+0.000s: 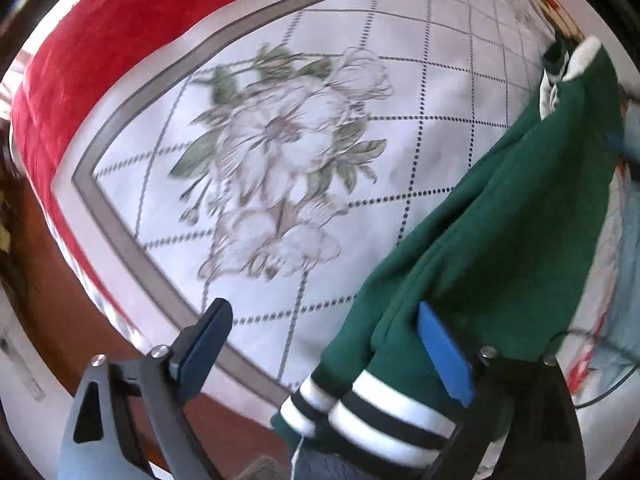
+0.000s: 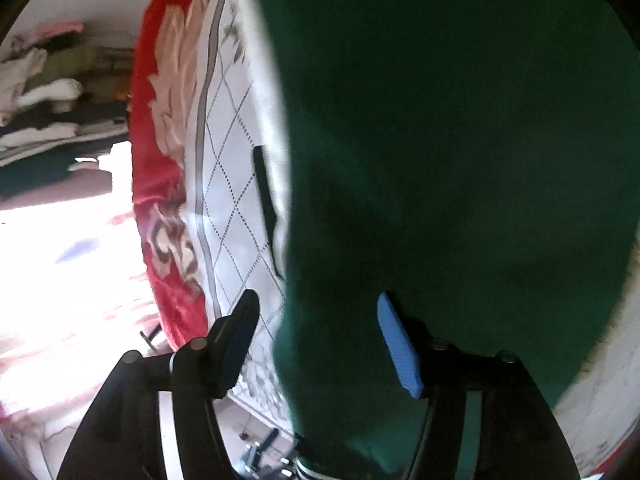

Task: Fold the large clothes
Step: 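Grasp the green side edge with both grippers and fold it over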

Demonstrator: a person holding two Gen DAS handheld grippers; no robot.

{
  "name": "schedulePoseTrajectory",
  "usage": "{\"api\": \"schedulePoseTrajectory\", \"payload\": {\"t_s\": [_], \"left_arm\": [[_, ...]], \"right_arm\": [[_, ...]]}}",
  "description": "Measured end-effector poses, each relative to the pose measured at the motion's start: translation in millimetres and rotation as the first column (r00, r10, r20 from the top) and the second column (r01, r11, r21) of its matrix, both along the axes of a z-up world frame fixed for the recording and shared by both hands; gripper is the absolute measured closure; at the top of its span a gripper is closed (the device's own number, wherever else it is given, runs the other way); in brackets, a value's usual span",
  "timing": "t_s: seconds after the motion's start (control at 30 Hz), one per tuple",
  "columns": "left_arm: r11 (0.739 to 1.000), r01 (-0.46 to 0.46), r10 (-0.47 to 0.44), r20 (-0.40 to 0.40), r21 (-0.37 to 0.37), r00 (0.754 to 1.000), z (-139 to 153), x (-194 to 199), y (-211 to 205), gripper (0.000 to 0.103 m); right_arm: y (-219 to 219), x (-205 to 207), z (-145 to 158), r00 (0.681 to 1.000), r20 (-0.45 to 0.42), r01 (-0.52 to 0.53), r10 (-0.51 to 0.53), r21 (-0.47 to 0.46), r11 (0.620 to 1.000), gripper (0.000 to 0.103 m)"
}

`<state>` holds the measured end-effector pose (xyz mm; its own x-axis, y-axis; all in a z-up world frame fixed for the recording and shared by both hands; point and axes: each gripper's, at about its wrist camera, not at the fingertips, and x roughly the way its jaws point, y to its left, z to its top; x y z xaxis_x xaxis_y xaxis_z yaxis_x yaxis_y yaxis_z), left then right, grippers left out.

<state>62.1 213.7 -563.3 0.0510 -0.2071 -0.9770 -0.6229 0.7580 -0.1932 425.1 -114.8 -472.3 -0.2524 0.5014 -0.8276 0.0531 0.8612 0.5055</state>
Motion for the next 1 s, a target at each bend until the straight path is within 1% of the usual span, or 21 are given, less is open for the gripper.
{"api": "schedulePoseTrajectory", "payload": {"t_s": [0.07,0.13,0.17,0.23,0.27,0.33,0.4,0.47,0.5,0.53,0.57,0.6,0.63,0.67,0.7,0.77,0.83,0.87,0.93,0.97,1.0], "left_arm": [[1.000,-0.025,0.025,0.011,0.000,1.000,8.1,-7.1,0.4,0.009],[0.999,-0.008,0.007,0.006,0.044,1.000,16.4,-7.1,-6.1,0.009],[0.998,0.001,-0.001,0.003,0.068,1.000,19.9,-5.0,-8.9,0.009],[0.995,0.009,-0.009,-0.002,0.096,1.000,22.6,-0.2,-16.1,0.009],[0.995,0.009,-0.009,-0.008,0.101,1.000,23.3,2.4,-20.5,0.009],[0.993,0.008,-0.007,-0.014,0.117,1.000,24.9,6.9,-28.9,0.009],[0.990,0.005,-0.002,-0.019,0.142,1.000,27.6,13.9,-34.6,0.009],[0.986,0.001,0.001,-0.016,0.167,1.000,32.3,24.9,-38.3,0.009],[0.985,0.006,-0.003,-0.017,0.175,1.000,33.0,29.4,-39.8,0.009],[0.982,0.016,-0.012,-0.020,0.189,1.000,35.9,36.5,-41.8,0.009],[0.979,0.022,-0.018,-0.023,0.205,1.000,37.2,39.5,-43.3,0.009],[0.976,0.028,-0.023,-0.026,0.218,0.999,38.2,43.6,-46.1,0.009],[0.972,0.037,-0.032,-0.026,0.232,0.999,43.6,45.5,-45.3,0.009],[0.969,0.044,-0.039,-0.024,0.245,0.999,47.6,49.1,-47.1,0.009],[0.965,0.049,-0.045,-0.023,0.257,0.999,52.2,52.6,-48.6,0.009],[0.957,0.055,-0.054,-0.012,0.284,0.998,66.0,59.7,-50.4,0.009],[0.947,0.060,-0.066,0.007,0.316,0.998,82.7,65.3,-51.2,0.009],[0.943,0.064,-0.072,0.013,0.327,0.997,86.0,65.5,-49.9,0.009],[0.935,0.066,-0.081,0.029,0.350,0.996,96.2,67.2,-47.3,0.009],[0.929,0.066,-0.086,0.039,0.364,0.996,103.6,68.4,-47.9,0.009],[0.926,0.065,-0.089,0.047,0.372,0.995,102.8,59.6,-45.8,0.009]], "right_arm": [[-38.4,-5.1,11.9,0.999,0.044,0.019,-0.017,-0.029,0.999,0.032],[-86.0,-9.7,16.2,0.994,0.102,0.049,-0.040,-0.093,0.994,0.028],[-113.8,-11.7,12.8,0.990,0.134,0.071,-0.055,-0.123,0.990,0.027],[-153.7,-10.4,-3.2,0.984,0.158,0.112,-0.087,-0.160,0.981,0.026],[-168.3,-8.1,-13.0,0.980,0.166,0.133,-0.107,-0.152,0.979,0.026],[-193.9,2.4,-40.4,0.976,0.159,0.166,-0.151,-0.088,0.982,0.026],[-203.0,17.2,-65.6,0.973,0.146,0.178,-0.178,0.010,0.984,0.026],[-203.5,34.0,-85.4,0.971,0.134,0.184,-0.197,0.104,0.978,0.017],[-202.2,39.0,-86.3,0.968,0.151,0.181,-0.201,0.136,0.974,0.018],[-201.7,42.7,-84.1,0.960,0.185,0.183,-0.212,0.162,0.970,0.028],[-201.0,44.8,-82.6,0.952,0.208,0.190,-0.226,0.179,0.965,0.054],[-200.2,43.1,-83.4,0.950,0.204,0.199,-0.237,0.191,0.961,0.064],[-203.2,37.5,-80.7,0.940,0.219,0.225,-0.262,0.180,0.958,0.077],[-209.8,28.6,-76.1,0.926,0.221,0.266,-0.307,0.195,0.944,0.082],[-218.2,19.9,-70.6,0.911,0.214,0.309,-0.352,0.210,0.928,0.083],[-239.4,-4.7,-57.2,0.871,0.198,0.405,-0.449,0.227,0.886,0.085],[-273.3,-45.4,-43.3,0.805,0.166,0.533,-0.570,0.219,0.817,0.085],[-289.5,-65.3,-39.3,0.774,0.147,0.585,-0.617,0.208,0.784,0.085],[-331.7,-125.5,-25.7,0.693,0.117,0.698,-0.711,0.137,0.703,0.085],[-344.1,-152.2,-19.7,0.674,0.114,0.723,-0.730,0.100,0.683,0.084],[-358.7,-183.9,-12.6,0.661,0.112,0.743,-0.742,0.041,0.668,0.084]]}}
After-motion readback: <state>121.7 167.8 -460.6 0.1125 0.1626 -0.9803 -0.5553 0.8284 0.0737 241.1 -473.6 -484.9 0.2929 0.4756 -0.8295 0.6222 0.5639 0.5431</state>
